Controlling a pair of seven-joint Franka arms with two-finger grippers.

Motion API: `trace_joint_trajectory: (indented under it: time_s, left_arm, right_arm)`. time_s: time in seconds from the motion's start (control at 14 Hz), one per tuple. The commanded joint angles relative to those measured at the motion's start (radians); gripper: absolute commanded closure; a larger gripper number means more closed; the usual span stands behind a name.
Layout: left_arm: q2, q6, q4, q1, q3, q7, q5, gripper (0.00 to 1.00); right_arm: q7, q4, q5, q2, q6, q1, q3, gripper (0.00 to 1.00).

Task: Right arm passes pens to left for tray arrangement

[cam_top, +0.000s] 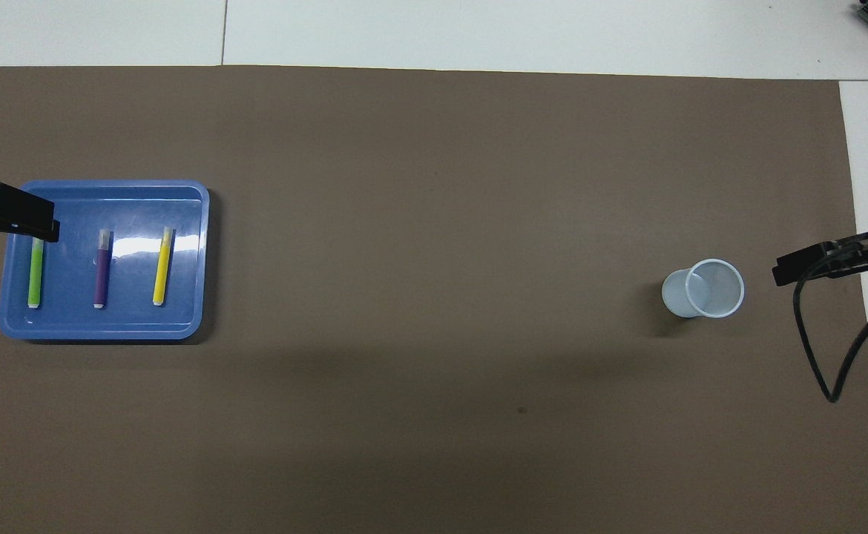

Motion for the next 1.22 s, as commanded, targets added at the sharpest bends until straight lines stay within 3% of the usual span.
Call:
trace_joint_trajectory:
  time_s: [0.0,0.57,1.14]
  left_arm:
    - [-0.032,-0.052,-0.019,-0.016,0.011,-0.007,0.020,0.00]
    - [-0.073,-0.007,-0.095,-0.019,0.059,-0.003,-0.079,0.00]
    - [-0.107,0.019,-0.164,-0.043,0.061,0.000,-0.061,0.00]
  right_arm:
    - [0.015,-0.025,-0.008,-0.024,0.009,-0.006,0.010,0.00]
    - [0.017,-0.025,-0.008,-0.024,0.007,-0.006,0.013,0.00]
    - [0.017,-0.025,-0.008,-0.026,0.004,-0.006,0.013,0.00]
